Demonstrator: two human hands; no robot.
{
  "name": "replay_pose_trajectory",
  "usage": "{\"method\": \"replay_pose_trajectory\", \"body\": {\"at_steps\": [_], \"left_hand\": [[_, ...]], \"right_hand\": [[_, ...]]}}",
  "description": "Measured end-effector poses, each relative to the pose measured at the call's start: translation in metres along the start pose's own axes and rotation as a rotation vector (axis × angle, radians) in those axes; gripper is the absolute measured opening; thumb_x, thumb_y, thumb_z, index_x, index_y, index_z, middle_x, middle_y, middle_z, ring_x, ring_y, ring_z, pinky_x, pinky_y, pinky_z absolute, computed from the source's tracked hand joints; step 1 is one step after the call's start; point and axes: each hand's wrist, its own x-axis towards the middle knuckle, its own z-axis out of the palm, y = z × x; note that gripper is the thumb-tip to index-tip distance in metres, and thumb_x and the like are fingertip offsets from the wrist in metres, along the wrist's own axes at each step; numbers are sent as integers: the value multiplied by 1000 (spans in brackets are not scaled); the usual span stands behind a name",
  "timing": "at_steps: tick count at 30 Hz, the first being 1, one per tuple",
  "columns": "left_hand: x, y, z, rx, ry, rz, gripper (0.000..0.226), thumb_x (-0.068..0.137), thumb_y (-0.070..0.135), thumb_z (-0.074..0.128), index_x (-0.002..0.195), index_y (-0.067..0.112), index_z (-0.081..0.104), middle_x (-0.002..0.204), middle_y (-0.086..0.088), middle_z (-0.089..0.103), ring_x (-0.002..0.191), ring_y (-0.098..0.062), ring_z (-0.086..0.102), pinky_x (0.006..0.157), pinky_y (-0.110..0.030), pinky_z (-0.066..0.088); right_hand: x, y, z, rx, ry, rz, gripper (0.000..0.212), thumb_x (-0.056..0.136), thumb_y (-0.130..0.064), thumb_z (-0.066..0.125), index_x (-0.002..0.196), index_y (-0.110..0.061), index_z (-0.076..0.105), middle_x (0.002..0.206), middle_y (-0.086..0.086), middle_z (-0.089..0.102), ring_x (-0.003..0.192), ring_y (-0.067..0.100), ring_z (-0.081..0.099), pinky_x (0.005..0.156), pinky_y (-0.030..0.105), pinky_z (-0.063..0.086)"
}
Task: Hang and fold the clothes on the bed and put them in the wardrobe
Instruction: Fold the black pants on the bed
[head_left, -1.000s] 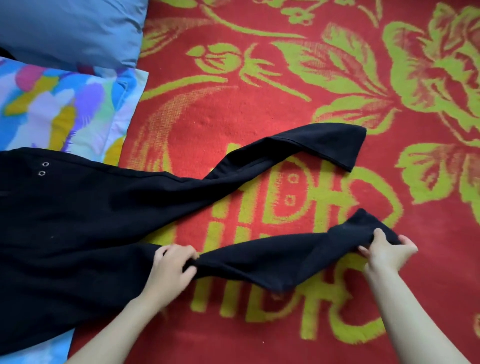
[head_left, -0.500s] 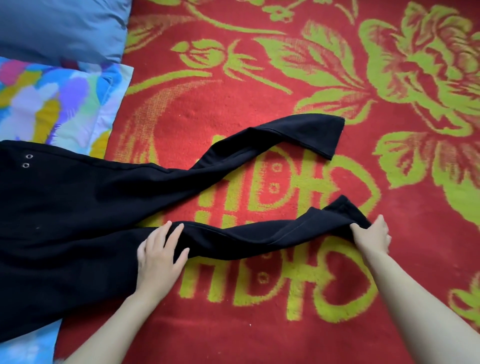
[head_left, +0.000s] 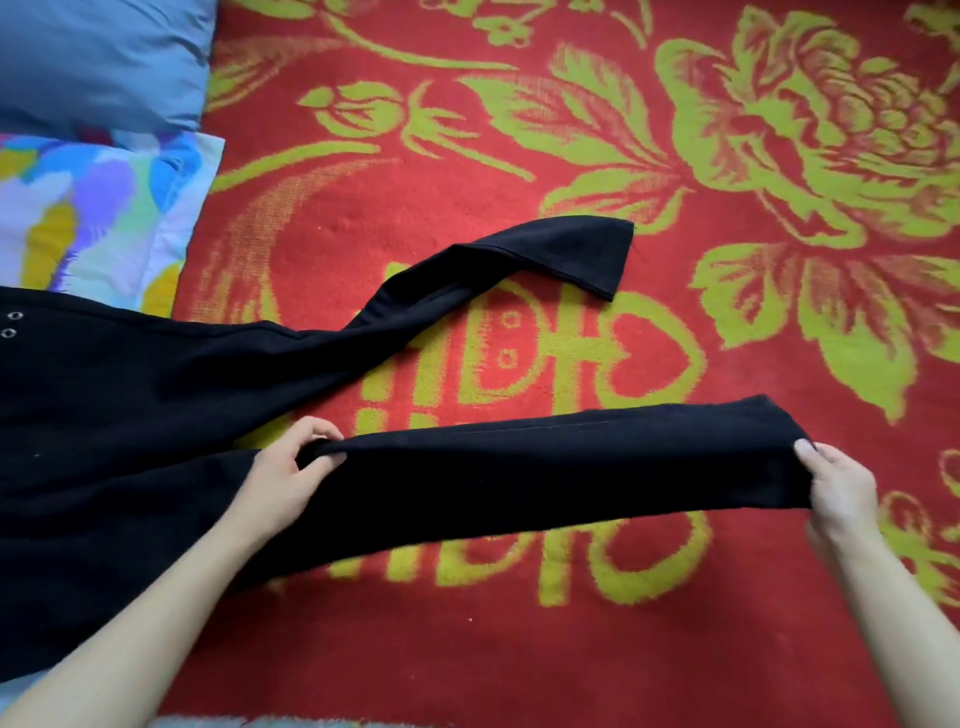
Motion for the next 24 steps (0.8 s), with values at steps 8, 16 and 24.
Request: {"method": "replay_pose_trajectory", "body": {"at_steps": [8,16,24], "left_hand": [[12,-9,58,779,26,-155,75,89,42,57,149,27,16,155,-17,5,142,-30,3,112,-49,11],[-81,-67,89,930,-166,-342,90,85,64,46,147,31,-11,155,-17,-12,142,-38,-3,111,-53,18],[-88,-69,67,808,-98,-208,48,76,17,75,121,6,61,117,-16,60,100,-31,60,64,-42,55]], "right_hand": [[0,44,-2,-611,95,88,41,97,-25,46,131,-4,44,126,28,50,112,41,50,97,45,37],[-23,81,30,-547,55,288,65,87,-18,60,143,-11,29,134,29,39,122,39,43,102,40,35],[-5,63,35,72,363,412,31,79,12,49,61,-12,42,60,1,38,32,1,38,28,12,25]]}}
